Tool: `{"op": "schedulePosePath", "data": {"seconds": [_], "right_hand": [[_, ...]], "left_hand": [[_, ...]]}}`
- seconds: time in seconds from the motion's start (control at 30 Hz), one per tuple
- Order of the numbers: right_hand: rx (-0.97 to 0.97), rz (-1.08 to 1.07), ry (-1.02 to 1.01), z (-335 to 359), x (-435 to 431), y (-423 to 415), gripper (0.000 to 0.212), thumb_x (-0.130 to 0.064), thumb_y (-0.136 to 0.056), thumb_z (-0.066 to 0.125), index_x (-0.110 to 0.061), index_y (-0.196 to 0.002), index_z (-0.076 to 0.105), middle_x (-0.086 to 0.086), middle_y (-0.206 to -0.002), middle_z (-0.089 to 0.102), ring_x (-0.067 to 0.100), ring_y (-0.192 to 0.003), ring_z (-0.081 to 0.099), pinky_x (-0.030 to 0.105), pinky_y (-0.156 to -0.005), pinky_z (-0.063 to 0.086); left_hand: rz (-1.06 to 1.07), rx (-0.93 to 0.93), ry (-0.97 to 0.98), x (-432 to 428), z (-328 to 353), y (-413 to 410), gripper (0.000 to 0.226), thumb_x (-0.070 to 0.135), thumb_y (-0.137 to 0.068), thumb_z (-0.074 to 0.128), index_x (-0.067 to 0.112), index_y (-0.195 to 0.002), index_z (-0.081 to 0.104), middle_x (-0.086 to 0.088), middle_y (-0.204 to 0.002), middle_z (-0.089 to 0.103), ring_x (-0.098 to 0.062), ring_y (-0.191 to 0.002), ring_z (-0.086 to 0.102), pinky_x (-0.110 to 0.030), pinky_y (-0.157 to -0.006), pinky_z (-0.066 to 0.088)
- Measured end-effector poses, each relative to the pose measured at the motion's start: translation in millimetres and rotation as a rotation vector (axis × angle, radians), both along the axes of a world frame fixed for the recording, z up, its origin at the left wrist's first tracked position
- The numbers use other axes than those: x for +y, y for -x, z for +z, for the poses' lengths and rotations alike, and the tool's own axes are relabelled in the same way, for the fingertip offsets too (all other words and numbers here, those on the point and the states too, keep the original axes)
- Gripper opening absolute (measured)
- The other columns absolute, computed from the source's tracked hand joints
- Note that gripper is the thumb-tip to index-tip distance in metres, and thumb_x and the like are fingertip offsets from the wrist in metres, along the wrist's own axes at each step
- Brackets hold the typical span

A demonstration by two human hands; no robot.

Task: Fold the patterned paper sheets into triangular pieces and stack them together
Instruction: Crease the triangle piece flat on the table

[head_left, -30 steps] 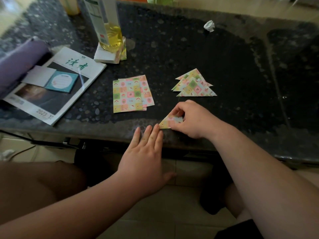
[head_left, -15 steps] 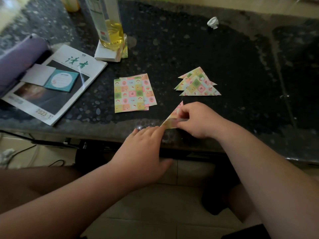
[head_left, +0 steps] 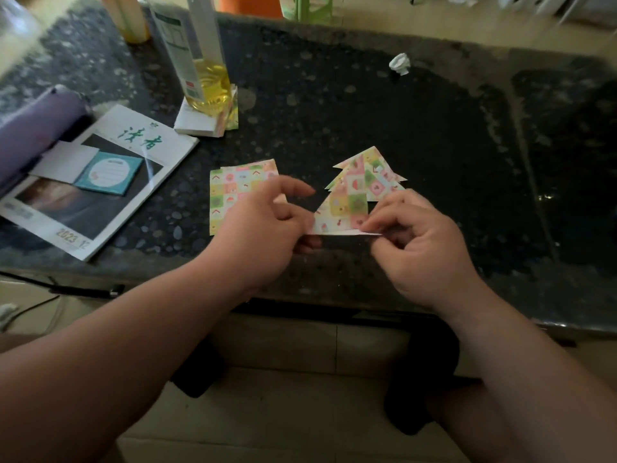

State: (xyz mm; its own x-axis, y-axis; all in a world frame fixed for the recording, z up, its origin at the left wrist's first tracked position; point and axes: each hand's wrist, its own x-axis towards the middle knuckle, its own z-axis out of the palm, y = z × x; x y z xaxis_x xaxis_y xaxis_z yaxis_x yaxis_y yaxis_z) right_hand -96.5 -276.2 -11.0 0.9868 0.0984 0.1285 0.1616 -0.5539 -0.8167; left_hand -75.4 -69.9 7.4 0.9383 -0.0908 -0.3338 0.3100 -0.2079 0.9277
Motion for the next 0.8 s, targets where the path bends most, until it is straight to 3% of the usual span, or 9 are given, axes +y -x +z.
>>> {"op": "schedulePosePath", "data": {"seconds": [0.13, 0.23, 0.37, 0.53, 0.67, 0.8], "right_hand": [[0.212, -0.083, -0.241, 7.6, -3.9, -3.7, 0.025, -0.008, -0.094, 0.059, -0.023, -0.082, 0.075, -0.009, -0.095, 0.068, 0.006, -0.09, 0.065, 0.024, -0.071, 0.057], [0.364, -0.192, -0.372, 5.9, -2.7, -9.6, 0.011, -0.014, -0.094, 0.071, -0.015, -0.084, 0.074, -0.005, -0.085, 0.074, 0.012, -0.081, 0.069, 0.028, -0.065, 0.06], [0.4, -0.248, -0.513, 6.2, -2.9, -11.8, 0.023, 0.007, -0.087, 0.072, -0.015, -0.081, 0.067, -0.001, -0.095, 0.074, 0.02, -0.092, 0.072, 0.031, -0.068, 0.059], [0.388, -0.264, -0.616, 6.7, 0.7, -14.5, 0.027, 0.01, -0.088, 0.069, -0.016, -0.091, 0.061, 0.002, -0.09, 0.075, 0.019, -0.087, 0.075, 0.026, -0.063, 0.058], [0.368, -0.274, -0.681, 5.2, 6.5, -16.1, 0.027, 0.008, -0.089, 0.07, -0.015, -0.099, 0.058, -0.002, -0.086, 0.078, 0.015, -0.091, 0.077, 0.026, -0.071, 0.061], [0.318, -0.277, -0.562, 1.6, 9.6, -18.3, 0.027, 0.003, -0.089, 0.073, -0.016, -0.097, 0.055, -0.01, -0.084, 0.077, 0.009, -0.089, 0.076, 0.023, -0.07, 0.06]], "left_hand": [[0.053, -0.054, -0.08, -6.6, -2.0, -8.5, 0.023, 0.002, -0.094, 0.068, 0.024, -0.085, 0.07, 0.003, -0.084, 0.078, -0.016, -0.08, 0.076, -0.043, -0.084, 0.063], [0.065, 0.016, 0.0, -20.8, -2.1, -10.4, 0.033, 0.001, -0.093, 0.069, 0.026, -0.073, 0.079, 0.003, -0.087, 0.079, -0.017, -0.085, 0.076, -0.041, -0.087, 0.062], [0.053, 0.119, 0.207, -30.3, -0.5, -11.6, 0.031, -0.007, -0.089, 0.069, 0.022, -0.093, 0.079, -0.009, -0.103, 0.078, -0.025, -0.095, 0.076, -0.04, -0.092, 0.06], [0.052, 0.192, 0.357, -28.4, -2.6, -15.7, 0.036, -0.013, -0.085, 0.067, 0.017, -0.103, 0.076, -0.015, -0.114, 0.074, -0.029, -0.105, 0.072, -0.038, -0.094, 0.058], [0.047, 0.155, 0.285, -23.7, -10.8, -18.5, 0.034, -0.008, -0.088, 0.07, 0.023, -0.102, 0.076, -0.006, -0.108, 0.078, -0.023, -0.104, 0.073, -0.035, -0.091, 0.058], [-0.017, -0.012, -0.054, -15.1, -17.5, -21.2, 0.025, 0.016, -0.094, 0.074, 0.033, -0.111, 0.075, 0.013, -0.098, 0.077, -0.012, -0.094, 0.073, -0.039, -0.088, 0.061]]}}
